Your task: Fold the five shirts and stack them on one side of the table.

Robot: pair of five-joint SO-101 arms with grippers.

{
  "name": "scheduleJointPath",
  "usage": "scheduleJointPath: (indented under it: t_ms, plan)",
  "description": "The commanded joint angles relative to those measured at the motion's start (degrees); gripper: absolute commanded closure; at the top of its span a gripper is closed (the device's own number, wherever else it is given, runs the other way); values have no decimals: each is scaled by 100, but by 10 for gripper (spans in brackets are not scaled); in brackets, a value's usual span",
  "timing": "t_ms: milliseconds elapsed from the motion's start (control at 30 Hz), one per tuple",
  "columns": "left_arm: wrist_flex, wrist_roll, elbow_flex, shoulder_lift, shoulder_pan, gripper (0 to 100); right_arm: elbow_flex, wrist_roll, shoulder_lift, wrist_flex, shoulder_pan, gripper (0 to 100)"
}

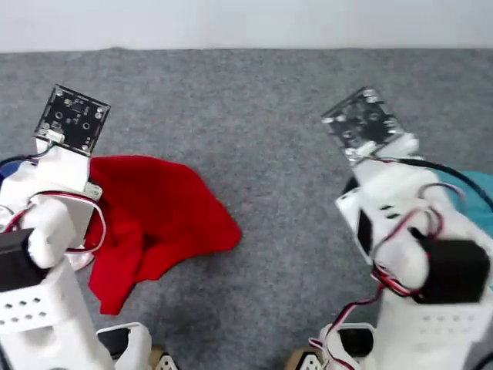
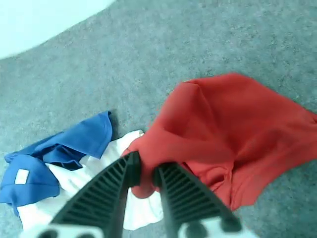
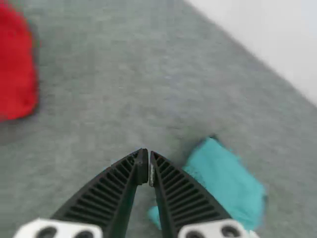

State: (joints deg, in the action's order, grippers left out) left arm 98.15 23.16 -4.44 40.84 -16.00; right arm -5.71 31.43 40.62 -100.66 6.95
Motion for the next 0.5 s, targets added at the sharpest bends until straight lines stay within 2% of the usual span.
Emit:
scheduleJointPath:
  t_ms: [0, 100, 267, 367, 467]
  plan:
    - [-185, 44, -40, 35, 62, 994, 79, -343, 13, -207, 365, 987]
    - [-220, 44, -48, 26, 70, 994, 114, -527, -31, -207, 391, 988]
    - [-862, 44, -136, 26, 105, 994, 387, -589, 13, -215, 347, 988]
    - [-949, 35, 84, 70, 475, 994, 809, -668, 13, -224, 75, 988]
    - [-949, -185, 523, 70, 1196, 994, 1090, -668, 75, -224, -48, 988]
